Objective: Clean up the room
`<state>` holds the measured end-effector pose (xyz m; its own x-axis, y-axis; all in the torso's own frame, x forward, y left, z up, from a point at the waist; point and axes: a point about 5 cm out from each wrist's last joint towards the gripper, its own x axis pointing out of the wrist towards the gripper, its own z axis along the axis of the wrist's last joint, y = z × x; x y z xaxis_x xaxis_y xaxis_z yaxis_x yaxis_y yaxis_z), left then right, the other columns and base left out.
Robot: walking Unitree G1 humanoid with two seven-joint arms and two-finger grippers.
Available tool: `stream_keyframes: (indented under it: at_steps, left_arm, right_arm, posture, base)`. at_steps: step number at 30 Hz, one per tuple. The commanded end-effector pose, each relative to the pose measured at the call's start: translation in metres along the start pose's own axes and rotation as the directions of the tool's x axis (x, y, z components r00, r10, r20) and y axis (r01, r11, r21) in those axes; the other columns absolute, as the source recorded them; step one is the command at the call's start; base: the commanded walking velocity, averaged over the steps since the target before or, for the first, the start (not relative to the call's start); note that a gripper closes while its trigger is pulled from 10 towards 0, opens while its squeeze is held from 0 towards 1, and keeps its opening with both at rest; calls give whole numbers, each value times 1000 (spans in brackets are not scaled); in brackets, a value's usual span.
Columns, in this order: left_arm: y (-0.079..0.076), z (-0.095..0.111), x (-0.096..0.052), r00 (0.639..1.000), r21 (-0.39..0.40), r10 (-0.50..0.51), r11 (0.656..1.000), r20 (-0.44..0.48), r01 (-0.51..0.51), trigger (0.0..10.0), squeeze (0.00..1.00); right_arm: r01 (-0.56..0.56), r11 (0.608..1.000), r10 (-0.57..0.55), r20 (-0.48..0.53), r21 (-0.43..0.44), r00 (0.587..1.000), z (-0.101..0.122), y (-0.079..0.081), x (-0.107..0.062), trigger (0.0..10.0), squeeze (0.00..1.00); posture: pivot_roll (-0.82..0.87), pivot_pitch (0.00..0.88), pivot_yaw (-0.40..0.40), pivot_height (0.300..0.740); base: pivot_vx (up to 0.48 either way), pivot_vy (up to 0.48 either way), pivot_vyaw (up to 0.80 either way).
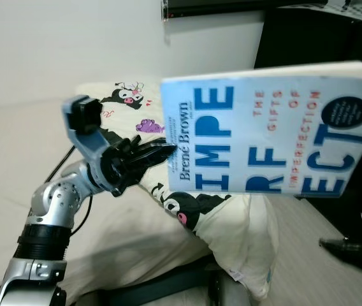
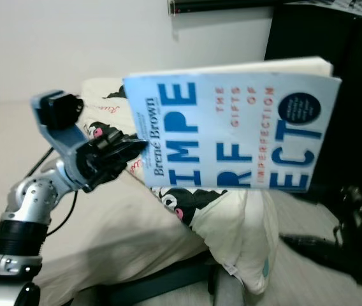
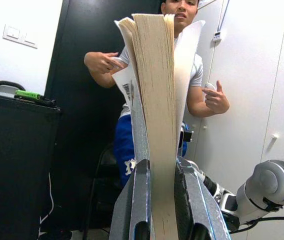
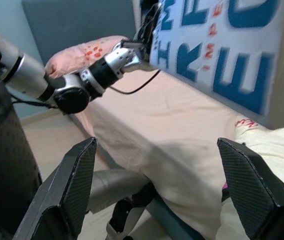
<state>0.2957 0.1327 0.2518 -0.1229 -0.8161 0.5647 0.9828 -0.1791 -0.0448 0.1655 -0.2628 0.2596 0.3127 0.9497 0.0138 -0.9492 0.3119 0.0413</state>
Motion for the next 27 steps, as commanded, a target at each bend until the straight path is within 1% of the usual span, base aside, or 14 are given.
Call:
stream_keyframes:
  at_steps: [1, 3, 4, 6, 7, 9, 12, 22, 26, 27]
  left_arm:
    - [-3, 7, 0, 1000, 19, -18, 1000, 9, 18, 1098, 0]
    - [-5, 6, 1, 999, 10, -32, 999, 6, 32, 1020, 0]
    - [-5, 6, 1, 999, 10, -32, 999, 6, 32, 1020, 0]
    - [-7, 7, 1, 999, 5, -46, 999, 6, 45, 941, 0]
    - [-7, 7, 1, 999, 5, -46, 999, 6, 45, 941, 0]
    - [-8, 8, 1, 998, -2, -59, 998, 2, 59, 824, 0]
    - [-10, 6, 1, 998, -11, -69, 998, -7, 69, 863, 0]
    - [-12, -1, 3, 997, -25, -72, 997, -31, 72, 745, 0]
    - [-13, -5, 4, 996, -35, -78, 997, -49, 76, 745, 0]
    - [-14, -7, 5, 995, -41, -84, 996, -56, 82, 784, 0]
  right_arm:
    - [-14, 1000, 14, -31, -17, 999, 2, 3, 3, 10000, 0]
    - [4, 999, -2, 30, -48, 1000, 11, 1, 6, 10000, 0]
    - [4, 999, -2, 30, -48, 1000, 11, 1, 6, 10000, 0]
    - [4, 996, 4, 87, -85, 996, 22, 0, 9, 10000, 0]
    - [4, 996, 4, 87, -85, 996, 22, 0, 9, 10000, 0]
    - [7, 993, 6, 110, -118, 994, 32, -1, 13, 10000, 0]
    - [14, 991, 0, 108, -130, 994, 35, -1, 14, 10000, 0]
    - [36, 992, -23, 100, -123, 995, 34, -2, 12, 10000, 0]
    - [46, 990, -31, 117, -130, 993, 40, -4, 15, 10000, 0]
    - [63, 988, -43, 138, -140, 989, 45, -6, 17, 118, 0]
  posture:
    - [-128, 21, -11, 502]
    - [-126, 19, -10, 502]
    - [-126, 19, -10, 502]
    - [-124, 19, -9, 502]
    - [-124, 19, -9, 502]
    - [-123, 16, -12, 502]
    - [-120, 14, -15, 502]
    - [-123, 16, -17, 502]
    - [-123, 16, -18, 502]
    - [-124, 17, -20, 502]
  base:
    - [0, 0, 0]
    - [0, 0, 0]
    - [0, 0, 0]
    - [0, 0, 0]
    - [0, 0, 0]
    - [0, 0, 0]
    - [0, 0, 0]
    - [0, 0, 0]
    - [0, 0, 0]
    - [0, 0, 0]
